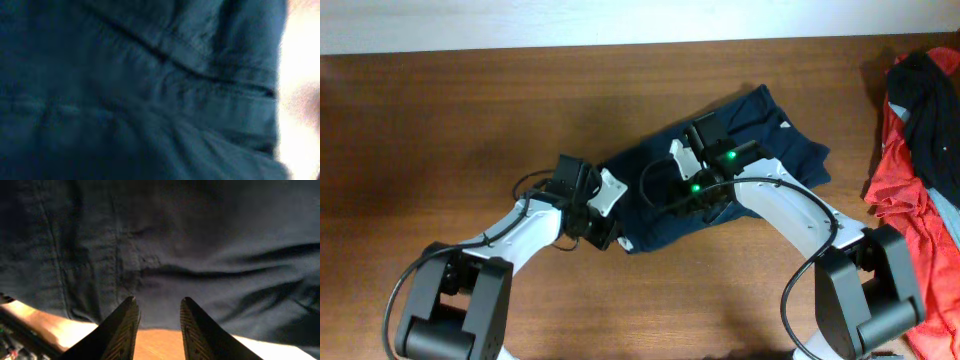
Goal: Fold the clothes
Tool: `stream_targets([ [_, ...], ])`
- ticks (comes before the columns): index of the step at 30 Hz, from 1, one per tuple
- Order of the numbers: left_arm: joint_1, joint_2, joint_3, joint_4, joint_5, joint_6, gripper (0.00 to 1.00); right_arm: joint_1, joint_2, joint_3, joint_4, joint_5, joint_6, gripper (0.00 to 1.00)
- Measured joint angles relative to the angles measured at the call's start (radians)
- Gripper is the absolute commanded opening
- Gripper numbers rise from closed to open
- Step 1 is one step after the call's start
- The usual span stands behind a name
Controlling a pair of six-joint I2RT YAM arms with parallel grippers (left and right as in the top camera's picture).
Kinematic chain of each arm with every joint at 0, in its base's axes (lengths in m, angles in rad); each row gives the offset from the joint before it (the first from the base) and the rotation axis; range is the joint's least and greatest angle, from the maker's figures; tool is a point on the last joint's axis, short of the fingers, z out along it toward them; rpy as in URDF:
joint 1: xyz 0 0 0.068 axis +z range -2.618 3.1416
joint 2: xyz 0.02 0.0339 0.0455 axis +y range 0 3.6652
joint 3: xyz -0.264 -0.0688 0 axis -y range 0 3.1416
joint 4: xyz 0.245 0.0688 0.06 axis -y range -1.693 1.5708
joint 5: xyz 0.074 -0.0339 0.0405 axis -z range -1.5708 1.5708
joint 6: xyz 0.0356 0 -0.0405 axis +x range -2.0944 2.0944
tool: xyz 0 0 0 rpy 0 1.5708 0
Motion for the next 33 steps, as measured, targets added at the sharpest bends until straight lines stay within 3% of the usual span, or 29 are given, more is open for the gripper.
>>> stream_targets([
  [4,0.036,-0.002,0.0,-0.013,-0.019,-0.109,0.13,0.0,0.0,0.0,0.001,-0.114,-0.084,0.31],
  [10,0.206,-0.099,0.001,-0.064,-0.026,-0.264,0.23,0.004,0.0,0.0,0.003,-0.313,-0.217,0.32],
  [18,0.32,-0.253,0.016,-0.127,-0.009,-0.32,0.24,0.122,0.021,0.0,0.056,-0.302,-0.262,0.32],
  [26,0.321,-0.254,0.016,-0.142,-0.005,-0.326,0.26,0.213,0.201,0.0,0.191,-0.117,-0.086,0.3],
  [31,0.321,-0.254,0.016,-0.148,-0.003,-0.327,0.32,0.192,0.233,0.011,0.203,-0.138,0.005,0.3],
  [33,0.321,-0.254,0.016,-0.151,-0.003,-0.327,0.39,0.187,0.236,0.011,0.21,-0.153,0.021,0.3],
])
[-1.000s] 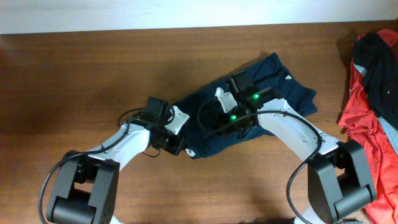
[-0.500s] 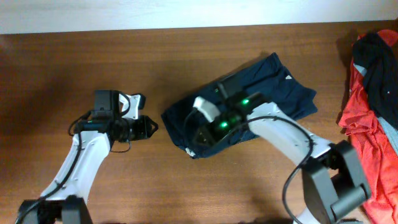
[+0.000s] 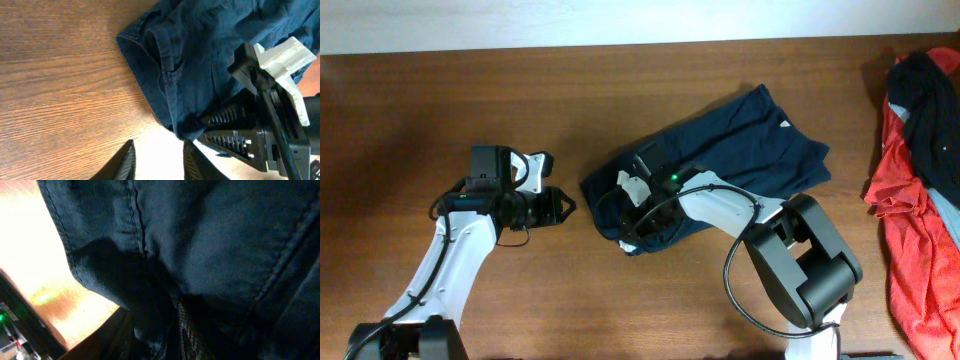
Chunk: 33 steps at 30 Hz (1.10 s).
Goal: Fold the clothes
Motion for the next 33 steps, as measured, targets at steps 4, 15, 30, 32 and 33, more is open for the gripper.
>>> stream_targets([
  [4,0.0,0.0,0.0,-0.029,0.0,-0.028,0.43,-0.004,0.006,0.0,0.021,-0.039,0.005,0.28],
  [15,0.0,0.002,0.0,-0.068,0.06,-0.24,0.77,-0.009,-0.118,0.072,-0.039,-0.06,-0.043,0.33],
  [30,-0.089,0.219,0.0,0.085,0.19,-0.459,0.83,-0.023,-0.269,0.176,-0.274,0.208,-0.029,0.43],
  [32,-0.089,0.242,0.0,0.085,0.191,-0.468,0.85,-0.032,-0.269,0.176,-0.281,0.217,-0.029,0.43],
  [33,-0.089,0.251,0.0,0.086,0.191,-0.471,0.86,-0.037,-0.269,0.176,-0.281,0.221,-0.029,0.43],
])
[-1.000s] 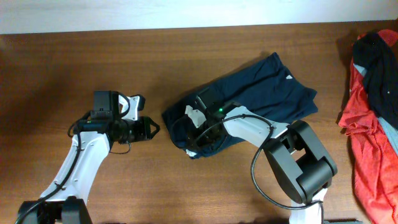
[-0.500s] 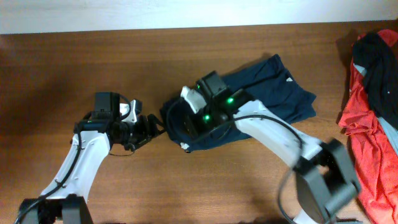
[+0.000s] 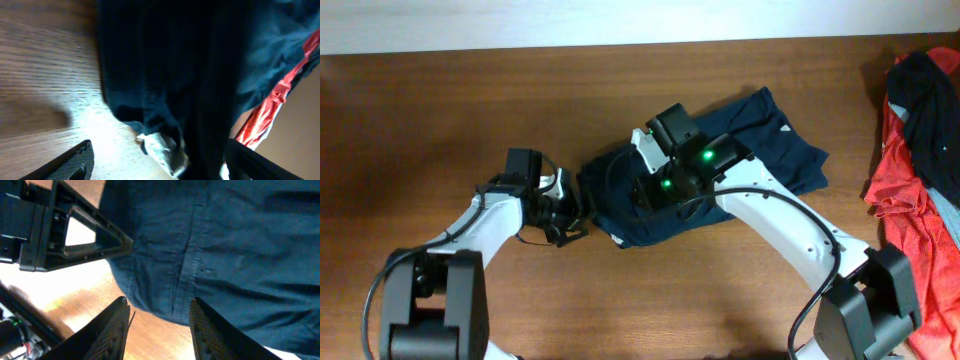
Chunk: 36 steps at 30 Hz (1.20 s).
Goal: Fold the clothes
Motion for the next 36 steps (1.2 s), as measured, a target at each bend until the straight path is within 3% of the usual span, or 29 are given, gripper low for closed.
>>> stream_targets([
  [16,-0.03,0.152,0.036,0.272,0.124,-0.082,0.87,-0.01,0.005,0.0,-0.03,0.015,0.0,0.42],
  [20,-0.065,0.172,0.04,0.299,0.142,-0.091,0.71,-0.01,0.006,0.0,-0.037,0.015,0.0,0.42],
  [27,-0.075,0.19,0.039,0.3,0.169,-0.089,0.66,-0.01,0.008,0.0,-0.047,0.016,0.001,0.42],
  [32,-0.051,0.203,0.029,0.289,0.164,-0.08,0.35,-0.01,0.047,0.0,-0.051,0.081,0.047,0.24],
  [36,-0.018,0.212,0.023,0.285,0.164,-0.056,0.33,-0.01,0.117,0.0,-0.046,0.115,0.08,0.16],
])
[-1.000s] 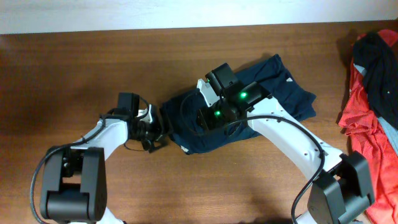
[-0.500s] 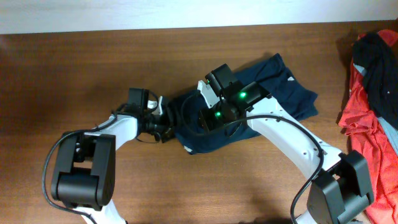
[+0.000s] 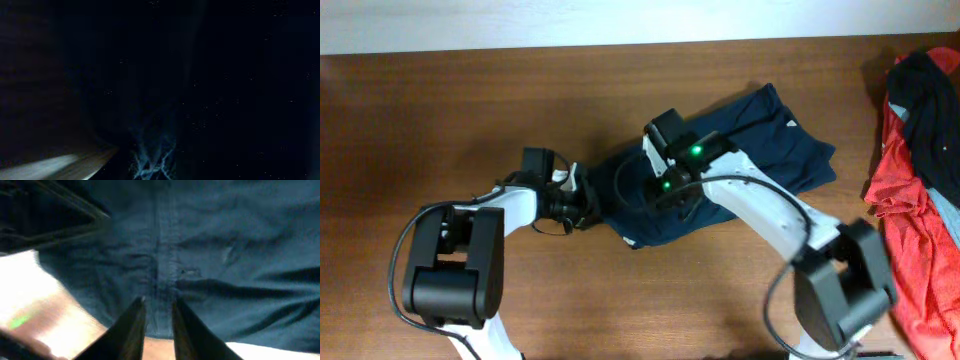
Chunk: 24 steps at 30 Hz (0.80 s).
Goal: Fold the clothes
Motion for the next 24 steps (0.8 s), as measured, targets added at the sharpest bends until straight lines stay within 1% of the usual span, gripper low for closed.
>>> stream_targets([
  [2,0.019,0.0,0.0,-0.001,0.001,0.009,0.34,0.0,0.049,0.0,0.009,0.008,0.018,0.09],
  [3,0.03,0.0,0.0,-0.003,0.004,0.013,0.35,0.0,0.071,0.0,0.016,0.011,0.029,0.08],
  [7,0.06,0.0,0.0,-0.01,0.022,0.04,0.46,0.0,0.181,0.0,0.079,-0.033,0.057,0.07],
  [10,0.071,0.0,0.0,-0.014,0.053,0.057,0.58,-0.002,0.212,0.0,0.112,-0.07,0.07,0.07],
  [12,0.079,0.0,0.001,-0.027,0.079,0.074,0.7,-0.003,0.216,0.0,0.129,-0.083,0.073,0.07],
  [13,0.082,-0.002,0.002,-0.046,0.091,0.089,0.72,-0.003,0.217,0.0,0.132,-0.09,0.075,0.07],
  [16,0.098,-0.02,0.003,-0.138,0.099,0.129,0.77,-0.003,0.219,0.0,0.135,-0.099,0.077,0.07],
  [20,0.11,-0.039,0.003,-0.251,0.073,0.178,0.77,-0.003,0.22,0.0,0.135,-0.103,0.077,0.07],
  [24,0.099,-0.05,0.003,-0.252,0.047,0.196,0.77,-0.003,0.221,0.0,0.134,-0.119,0.077,0.07],
])
